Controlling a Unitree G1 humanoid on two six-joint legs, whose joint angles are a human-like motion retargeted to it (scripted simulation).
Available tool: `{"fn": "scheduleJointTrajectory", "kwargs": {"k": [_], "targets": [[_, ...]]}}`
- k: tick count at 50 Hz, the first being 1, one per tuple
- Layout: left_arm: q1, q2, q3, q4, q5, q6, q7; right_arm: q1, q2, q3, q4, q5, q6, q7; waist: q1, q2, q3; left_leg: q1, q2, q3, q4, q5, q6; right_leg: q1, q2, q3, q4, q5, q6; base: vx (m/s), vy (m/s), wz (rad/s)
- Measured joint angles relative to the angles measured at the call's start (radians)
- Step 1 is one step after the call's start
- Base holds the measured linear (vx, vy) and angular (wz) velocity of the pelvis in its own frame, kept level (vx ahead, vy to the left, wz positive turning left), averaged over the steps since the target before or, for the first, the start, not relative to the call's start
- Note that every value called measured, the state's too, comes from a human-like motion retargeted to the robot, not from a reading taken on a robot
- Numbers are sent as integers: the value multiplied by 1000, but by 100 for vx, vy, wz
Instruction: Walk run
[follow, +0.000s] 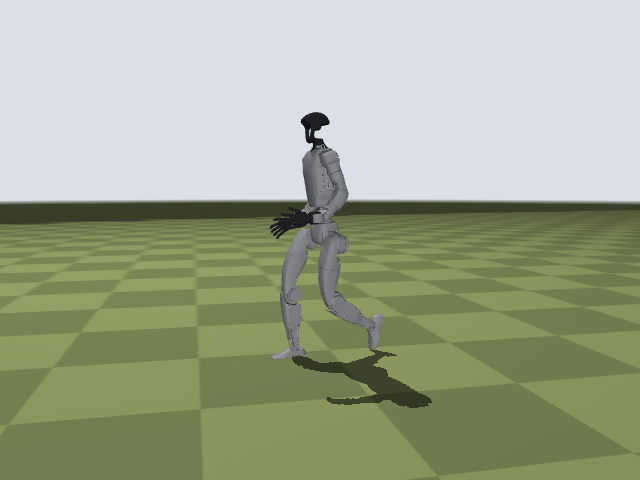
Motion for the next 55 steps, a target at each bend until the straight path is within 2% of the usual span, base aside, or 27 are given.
{"fn": "scheduleJointTrajectory", "kwargs": {"k": [2,3,5,7,8,11,13,15,17,18,20,22,23,25,27,30,33,35,37,38,40,42,44,47,49,52,55], "targets": [[49,-74,-19,51,-57,66,-67,-81,-16,34,-12,45,17,25,62,-56,-25,-118,38,182,82,-146,117,91,-9,9,-11,-54,-31,131,-27,-4],[81,-102,-25,60,-119,107,-123,-113,-26,60,-33,53,14,16,99,-67,-30,-167,63,250,85,-228,146,125,15,44,-18,-70,-43,132,-18,-50],[141,-129,-23,67,-225,163,-198,-156,-62,92,-97,40,0,-30,150,-66,-24,-285,92,298,63,-377,179,207,43,27,-92,-29,-63,136,-14,20],[187,-143,2,61,-252,150,-206,-180,-104,110,-163,1,-13,-58,201,-89,-17,-380,81,329,-64,-452,187,293,41,-34,-187,89,-58,134,-22,45],[204,-145,17,53,-258,131,-203,-188,-122,121,-197,-24,-12,-70,239,-97,-12,-423,65,333,-155,-475,195,336,37,-99,-233,165,-56,118,-27,20],[227,-150,41,23,-255,79,-166,-180,-156,139,-280,-80,6,-100,319,-114,15,-456,24,337,-511,-501,233,460,90,-130,-311,402,-49,137,-30,27],[222,-161,48,-3,-248,59,-135,-164,-149,152,-315,-103,12,-126,362,-135,29,-434,16,367,-702,-493,225,541,95,-184,-324,547,-34,135,-38,-2],[208,-167,52,-33,-239,53,-114,-150,-115,167,-320,-108,15,-144,408,-167,40,-403,54,444,-764,-384,267,595,103,-158,-280,672,-31,152,-68,-25],[177,-157,39,-56,-226,58,-86,-142,-55,174,-283,-111,15,-130,387,-239,54,-332,29,452,-628,-576,267,558,75,-147,9,673,-60,184,-86,77],[167,-148,22,-60,-220,58,-69,-125,-16,177,-252,-124,8,-113,359,-249,52,-315,28,407,-544,-635,267,541,99,-123,151,673,-76,173,-34,124],[81,-142,6,-38,-251,64,-44,-96,43,186,-167,-167,-5,-86,315,-206,19,-351,18,221,-438,-710,267,478,126,-166,283,673,-157,141,4,66],[-51,-175,12,-17,-324,105,-77,-69,67,209,-86,-176,-14,-80,289,-103,-18,-284,180,292,-432,-759,267,397,179,-207,309,569,-215,138,2,25],[-101,-204,-16,-23,-368,123,-84,-38,57,218,-71,-148,-31,-61,289,-72,-23,-255,186,272,-442,-773,267,343,184,-212,345,500,-242,122,4,65],[-169,-221,-72,-78,-444,117,-74,48,5,220,-85,-79,-58,-8,268,-56,-29,-180,141,239,-526,-741,267,213,152,-190,399,359,-278,129,0,132],[-205,-185,-100,-149,-443,97,-53,129,-36,192,-116,-68,-73,-2,180,-36,-24,-101,72,160,-645,-627,258,90,105,-175,364,256,-219,137,-15,246],[-217,-105,-137,-236,-397,69,-24,229,-92,151,-156,-73,-86,-27,59,12,-27,4,54,53,-759,-409,167,-30,68,-179,146,201,-111,148,-40,224],[-185,-42,-145,-285,-389,65,-11,277,-99,92,-193,-77,-72,-42,-29,20,-24,114,38,-12,-810,-193,70,-88,58,-64,-127,114,-16,123,-41,153],[-146,-5,-153,-304,-398,61,-11,280,-83,64,-229,-74,-64,-48,-66,22,-14,182,50,-25,-800,-73,4,-83,30,-18,-256,38,88,129,-58,96],[-97,28,-139,-298,-393,55,-24,260,-64,57,-272,-85,-50,-71,-72,0,-13,230,44,-14,-733,38,-72,-78,2,-70,-242,144,-20,147,-72,16],[-71,41,-126,-283,-379,48,-38,244,-54,63,-295,-99,-42,-93,-55,-20,-26,232,32,28,-671,92,-109,-71,3,-129,-190,155,-88,160,-73,-56],[5,40,-87,-215,-304,24,-83,220,-31,83,-324,-135,-48,-155,-8,-23,-34,172,38,128,-390,140,-99,-26,85,33,-48,44,-130,162,-65,-49],[-10,-14,-53,-65,-184,-3,-110,85,10,35,-284,-156,-71,-238,4,-10,2,38,22,40,-112,113,-85,10,85,-17,13,-19,-147,115,-32,51],[15,-111,-18,45,-126,8,-122,-28,29,71,-260,-110,-97,-273,27,-45,-4,-80,-32,76,18,-46,-49,96,73,22,-13,-46,-139,119,-29,-43],[106,-196,3,60,-235,33,-190,-132,61,198,-314,80,-120,-239,91,-69,1,-248,54,229,51,-291,54,222,110,58,-108,-9,-168,148,-33,-82],[156,-198,24,47,-265,7,-188,-158,62,238,-382,176,-133,-209,171,-105,10,-343,96,317,-47,-396,78,303,102,39,-189,117,-176,97,-28,-99],[202,-163,36,11,-269,-23,-170,-158,34,268,-467,196,-129,-177,273,-136,34,-414,132,412,-359,-454,107,416,105,-35,-269,355,-176,156,-35,-60],[191,-152,17,-33,-280,-15,-139,-119,2,253,-510,102,-75,-144,334,-142,67,-398,95,364,-719,-499,102,552,134,-100,-315,575,-170,140,-32,-7]]}}
